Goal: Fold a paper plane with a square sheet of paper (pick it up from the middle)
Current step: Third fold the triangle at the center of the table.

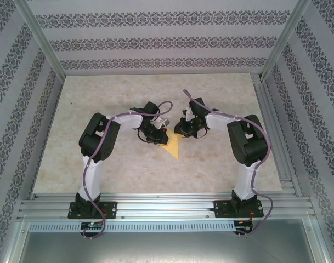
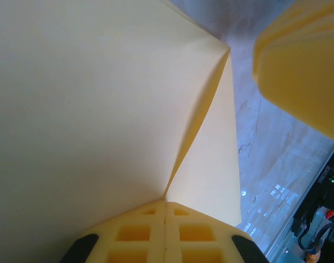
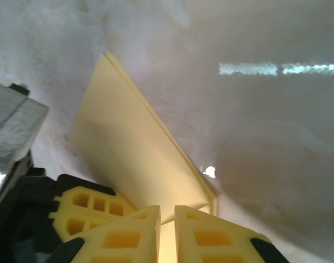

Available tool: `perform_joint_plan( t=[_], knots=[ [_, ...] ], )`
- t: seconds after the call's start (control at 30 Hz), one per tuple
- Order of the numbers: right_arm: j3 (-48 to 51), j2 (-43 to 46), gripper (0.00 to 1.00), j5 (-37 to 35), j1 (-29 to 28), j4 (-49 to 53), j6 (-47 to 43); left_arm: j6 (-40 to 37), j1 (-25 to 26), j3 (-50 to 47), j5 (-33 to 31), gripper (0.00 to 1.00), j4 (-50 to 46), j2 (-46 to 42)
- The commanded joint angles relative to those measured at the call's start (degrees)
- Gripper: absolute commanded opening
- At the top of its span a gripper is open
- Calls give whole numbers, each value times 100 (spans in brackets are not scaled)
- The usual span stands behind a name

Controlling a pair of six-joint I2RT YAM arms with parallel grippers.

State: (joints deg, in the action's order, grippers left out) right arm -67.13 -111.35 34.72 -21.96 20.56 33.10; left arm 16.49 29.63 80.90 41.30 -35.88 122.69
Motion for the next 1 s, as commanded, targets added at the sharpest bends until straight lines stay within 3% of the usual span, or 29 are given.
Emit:
perform_joint_plan(
  t=[0.0,0.4,0.73,0.97],
  knots=[
    [-76,53,15,145,51,-224,83,-155,-11,-146,-510,1,-189,336],
    [60,-653,14,-340,51,-212,82,-178,-9,-176,-514,1,-209,326],
    [218,468,15,-1,55,-232,143,-131,-10,-180,-559,1,-194,314],
    [747,609,16,190,-50,-528,310,-102,-10,-200,-552,1,-159,285]
  ],
)
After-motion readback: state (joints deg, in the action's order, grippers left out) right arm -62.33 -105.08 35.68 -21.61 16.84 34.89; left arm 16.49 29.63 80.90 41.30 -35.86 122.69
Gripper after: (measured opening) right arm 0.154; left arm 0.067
